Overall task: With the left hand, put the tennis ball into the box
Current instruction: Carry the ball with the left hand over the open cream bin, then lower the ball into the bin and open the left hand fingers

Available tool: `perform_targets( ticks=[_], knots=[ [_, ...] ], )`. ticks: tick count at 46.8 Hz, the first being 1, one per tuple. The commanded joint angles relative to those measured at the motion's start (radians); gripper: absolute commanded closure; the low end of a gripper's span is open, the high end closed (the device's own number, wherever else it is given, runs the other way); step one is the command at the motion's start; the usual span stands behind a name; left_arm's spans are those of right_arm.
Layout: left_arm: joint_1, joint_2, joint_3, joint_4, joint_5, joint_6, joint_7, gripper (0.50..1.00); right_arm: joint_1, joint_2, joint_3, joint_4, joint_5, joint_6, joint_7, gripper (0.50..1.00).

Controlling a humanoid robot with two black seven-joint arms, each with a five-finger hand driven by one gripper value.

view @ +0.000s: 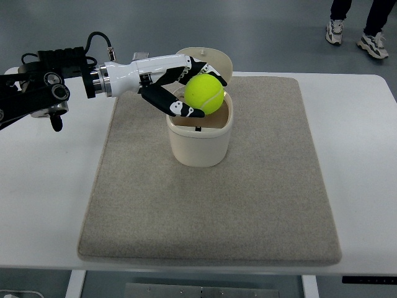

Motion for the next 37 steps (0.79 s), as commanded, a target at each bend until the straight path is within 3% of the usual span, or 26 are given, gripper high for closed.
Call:
perform_targets(
  ticks=[1, 37],
  knots=[
    [0.002, 0.002, 0.005, 0.003, -0.001, -0.001, 0.000, 1.000, 0.000, 0.000, 0.000, 0.001, 0.000, 0.000, 0.000, 0.562],
    [0.003, 0.006, 0.046, 0.047, -0.001, 0.007, 0.000, 1.000, 0.000, 0.000, 0.000, 0.000, 0.000, 0.000, 0.000, 0.562]
  ],
)
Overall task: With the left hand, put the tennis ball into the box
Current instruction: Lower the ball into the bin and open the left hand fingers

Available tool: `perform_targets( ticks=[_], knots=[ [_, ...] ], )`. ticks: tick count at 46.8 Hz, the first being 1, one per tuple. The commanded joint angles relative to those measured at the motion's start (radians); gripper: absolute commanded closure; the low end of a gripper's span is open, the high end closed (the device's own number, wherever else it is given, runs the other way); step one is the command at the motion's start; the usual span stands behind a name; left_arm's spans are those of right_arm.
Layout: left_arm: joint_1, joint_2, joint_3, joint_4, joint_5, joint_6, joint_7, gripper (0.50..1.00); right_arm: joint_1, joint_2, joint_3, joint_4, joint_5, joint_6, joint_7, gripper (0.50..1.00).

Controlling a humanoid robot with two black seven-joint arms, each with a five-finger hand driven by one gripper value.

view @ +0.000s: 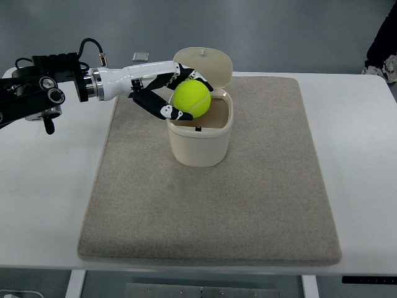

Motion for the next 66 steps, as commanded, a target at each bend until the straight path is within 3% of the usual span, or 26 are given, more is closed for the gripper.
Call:
perform_targets(
  ticks=[1, 41, 48, 54, 57, 66],
  knots=[
    [0.000, 0.000, 0.000, 0.000, 0.000, 0.004, 0.000, 1.000, 0.000, 0.000, 0.000, 0.000, 0.000, 0.000, 0.000, 0.562],
    [-0.001, 0.000, -0.005, 0.015, -0.017, 0.029, 0.023, 1.000, 0.000, 0.000, 0.000, 0.000, 0.000, 0.000, 0.000, 0.562],
    [0.002, 0.000, -0.001, 0.014, -0.017, 0.058, 0.023, 0.958, 0.000, 0.000, 0.000, 0.000, 0.000, 0.000, 0.000, 0.562],
    [0.000, 0.000, -0.003, 0.014, -0.017, 0.058, 0.023, 0.952, 0.000, 0.000, 0.000, 0.000, 0.000, 0.000, 0.000, 0.562],
    [0.000, 0.000, -0.003, 0.014, -0.017, 0.058, 0.023, 0.915, 0.000, 0.000, 0.000, 0.000, 0.000, 0.000, 0.000, 0.562],
    [0.000, -0.002, -0.001, 0.015, -0.017, 0.058, 0.025, 0.872, 0.000, 0.000, 0.000, 0.000, 0.000, 0.000, 0.000, 0.562]
  ],
)
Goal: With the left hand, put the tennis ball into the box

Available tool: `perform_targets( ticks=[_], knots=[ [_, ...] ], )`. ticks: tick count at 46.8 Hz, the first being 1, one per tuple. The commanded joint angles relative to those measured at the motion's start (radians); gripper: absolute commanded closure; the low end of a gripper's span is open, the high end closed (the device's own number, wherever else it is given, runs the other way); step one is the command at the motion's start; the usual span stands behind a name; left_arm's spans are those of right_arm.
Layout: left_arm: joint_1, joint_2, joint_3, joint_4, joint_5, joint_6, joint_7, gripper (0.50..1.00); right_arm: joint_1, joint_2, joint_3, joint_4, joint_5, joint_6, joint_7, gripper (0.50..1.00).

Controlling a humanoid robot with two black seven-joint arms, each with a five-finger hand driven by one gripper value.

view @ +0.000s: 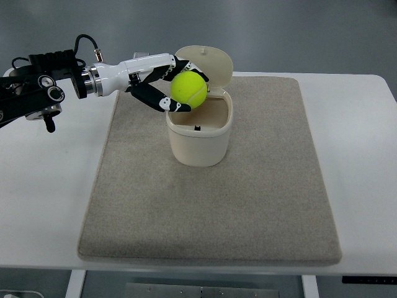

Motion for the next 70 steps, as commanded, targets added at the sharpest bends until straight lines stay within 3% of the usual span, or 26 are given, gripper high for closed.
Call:
perform_targets(
  ticks=[1, 7, 12, 23, 51, 70],
  knots=[
    [0.000, 0.000, 0.001, 0.002, 0.000, 0.000, 0.001, 0.851, 0.000, 0.000, 0.000, 0.000, 0.000, 0.000, 0.000, 0.562],
    [0.000, 0.000, 0.001, 0.003, -0.002, 0.005, 0.001, 0.838, 0.000, 0.000, 0.000, 0.000, 0.000, 0.000, 0.000, 0.562],
    [0.000, 0.000, -0.001, 0.009, -0.002, 0.006, 0.000, 0.774, 0.000, 0.000, 0.000, 0.000, 0.000, 0.000, 0.000, 0.562],
    [0.000, 0.000, -0.012, 0.009, -0.003, 0.006, 0.000, 0.703, 0.000, 0.000, 0.000, 0.000, 0.000, 0.000, 0.000, 0.562],
    [0.000, 0.000, -0.013, -0.005, -0.005, 0.020, -0.002, 0.684, 0.000, 0.000, 0.000, 0.000, 0.000, 0.000, 0.000, 0.562],
    [0.008, 0.020, -0.117, -0.140, -0.006, 0.032, -0.015, 0.699, 0.000, 0.000, 0.000, 0.000, 0.000, 0.000, 0.000, 0.562]
  ],
)
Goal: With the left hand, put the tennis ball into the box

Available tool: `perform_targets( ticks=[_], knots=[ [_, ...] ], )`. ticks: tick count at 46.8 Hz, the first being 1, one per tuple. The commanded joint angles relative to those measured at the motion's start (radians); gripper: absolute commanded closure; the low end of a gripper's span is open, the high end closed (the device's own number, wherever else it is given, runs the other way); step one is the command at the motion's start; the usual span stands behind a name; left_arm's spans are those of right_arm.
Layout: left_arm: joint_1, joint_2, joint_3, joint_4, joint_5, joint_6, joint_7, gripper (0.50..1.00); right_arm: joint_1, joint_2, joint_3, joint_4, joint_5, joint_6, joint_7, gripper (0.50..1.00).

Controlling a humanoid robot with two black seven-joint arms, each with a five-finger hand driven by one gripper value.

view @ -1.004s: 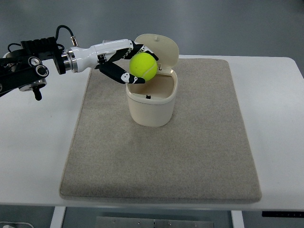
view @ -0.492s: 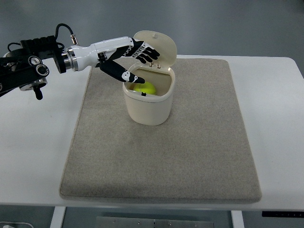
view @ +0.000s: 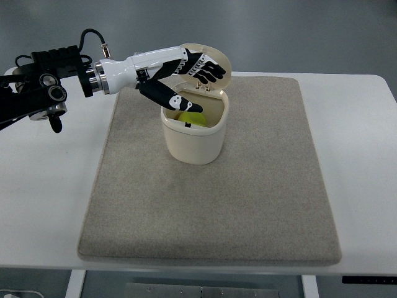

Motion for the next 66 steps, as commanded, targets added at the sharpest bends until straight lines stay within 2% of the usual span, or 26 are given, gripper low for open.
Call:
perform_targets(
  ticks=[1, 13, 24, 41, 59, 66],
  knots=[
    [0.015, -0.002, -0.052, -0.009, -0.003, 0.017, -0.001, 0.699, 0.000, 0.000, 0.000, 0.000, 0.000, 0.000, 0.000, 0.562],
    [0.125, -0.051, -0.307, 0.009, -0.018, 0.145, -0.001, 0.699, 0.000, 0.000, 0.000, 0.000, 0.000, 0.000, 0.000, 0.562],
    [0.156, -0.121, -0.391, 0.159, -0.182, 0.263, -0.001, 0.699, 0.000, 0.000, 0.000, 0.000, 0.000, 0.000, 0.000, 0.562],
    [0.182, -0.144, -0.601, 0.374, -0.575, 0.264, -0.001, 0.699, 0.000, 0.000, 0.000, 0.000, 0.000, 0.000, 0.000, 0.562],
    [0.182, -0.141, -0.617, 0.568, -0.810, 0.250, 0.000, 0.699, 0.000, 0.000, 0.000, 0.000, 0.000, 0.000, 0.000, 0.562],
    [0.182, -0.143, -0.630, 0.600, -0.853, 0.240, 0.000, 0.694, 0.000, 0.000, 0.000, 0.000, 0.000, 0.000, 0.000, 0.562]
  ],
)
